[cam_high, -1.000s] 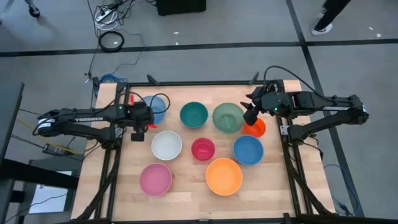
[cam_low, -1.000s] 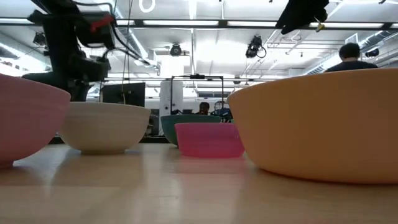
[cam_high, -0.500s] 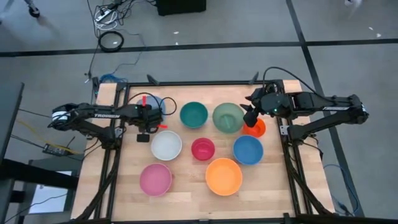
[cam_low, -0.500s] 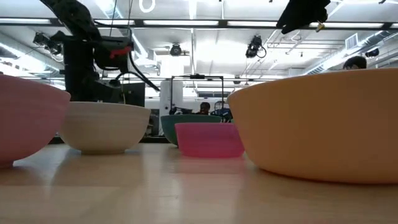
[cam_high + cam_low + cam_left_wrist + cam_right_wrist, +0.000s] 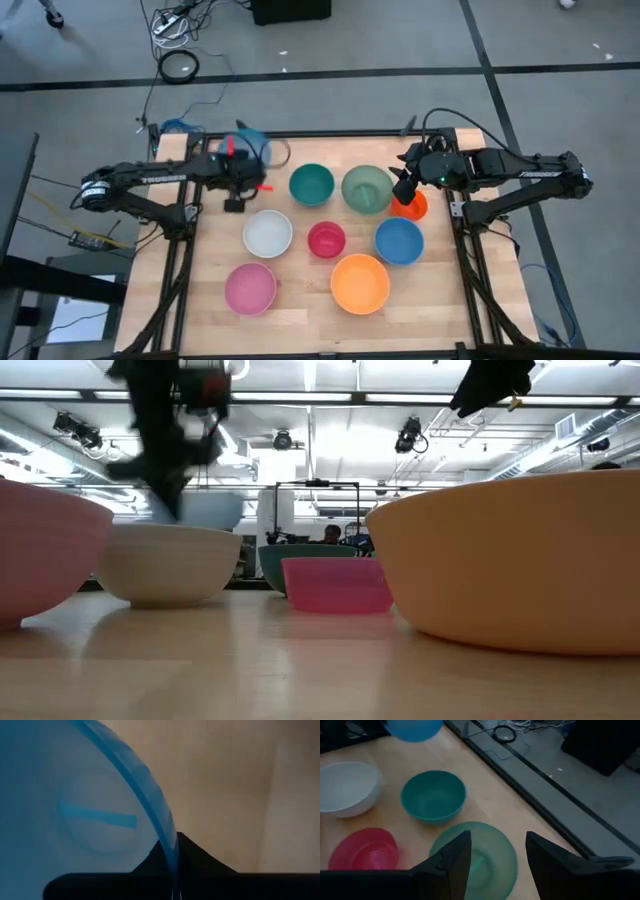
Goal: Nest bowls inside each other
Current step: Stack the light blue bowl on top of the light green bowl
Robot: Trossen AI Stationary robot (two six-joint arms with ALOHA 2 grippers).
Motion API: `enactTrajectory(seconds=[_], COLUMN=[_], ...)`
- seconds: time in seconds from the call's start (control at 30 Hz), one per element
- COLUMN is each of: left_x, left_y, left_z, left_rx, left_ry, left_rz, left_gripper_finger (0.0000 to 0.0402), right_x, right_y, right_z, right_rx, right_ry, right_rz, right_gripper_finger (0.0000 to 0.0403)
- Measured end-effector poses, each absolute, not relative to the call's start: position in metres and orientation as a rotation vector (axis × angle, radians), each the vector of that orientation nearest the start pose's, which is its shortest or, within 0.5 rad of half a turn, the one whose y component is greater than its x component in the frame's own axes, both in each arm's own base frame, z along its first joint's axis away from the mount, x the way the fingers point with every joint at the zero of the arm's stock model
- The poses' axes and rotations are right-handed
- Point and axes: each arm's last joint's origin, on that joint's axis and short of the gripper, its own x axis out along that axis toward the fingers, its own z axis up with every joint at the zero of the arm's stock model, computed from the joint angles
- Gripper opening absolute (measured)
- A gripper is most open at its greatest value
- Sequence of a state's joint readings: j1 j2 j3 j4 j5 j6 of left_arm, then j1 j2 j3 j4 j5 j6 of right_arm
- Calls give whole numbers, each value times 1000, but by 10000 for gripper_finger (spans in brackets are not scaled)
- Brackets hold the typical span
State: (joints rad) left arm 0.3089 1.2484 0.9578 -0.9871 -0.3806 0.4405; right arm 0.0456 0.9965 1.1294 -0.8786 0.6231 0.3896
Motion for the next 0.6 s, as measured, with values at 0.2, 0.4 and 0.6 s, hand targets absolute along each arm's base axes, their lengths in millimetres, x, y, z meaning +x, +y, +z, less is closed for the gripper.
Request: enactTrajectory(seconds=[0.2, 0.4, 0.6], left_x=[246, 296, 351], left_y=[75, 68, 76], left_z=[337, 362, 309], left_rx=[368, 382, 338], left_ry=[841, 504, 636], left_rz=[143, -42, -116], left_gripper_finger=[9, 9, 9], right_x=[178, 175, 164], right_y=[-7, 5, 21], right_z=[357, 365, 381], right_rx=[60, 3, 30], right_ry=[549, 461, 334], right_rz=[-770, -762, -650], right_gripper_finger=[176, 176, 176])
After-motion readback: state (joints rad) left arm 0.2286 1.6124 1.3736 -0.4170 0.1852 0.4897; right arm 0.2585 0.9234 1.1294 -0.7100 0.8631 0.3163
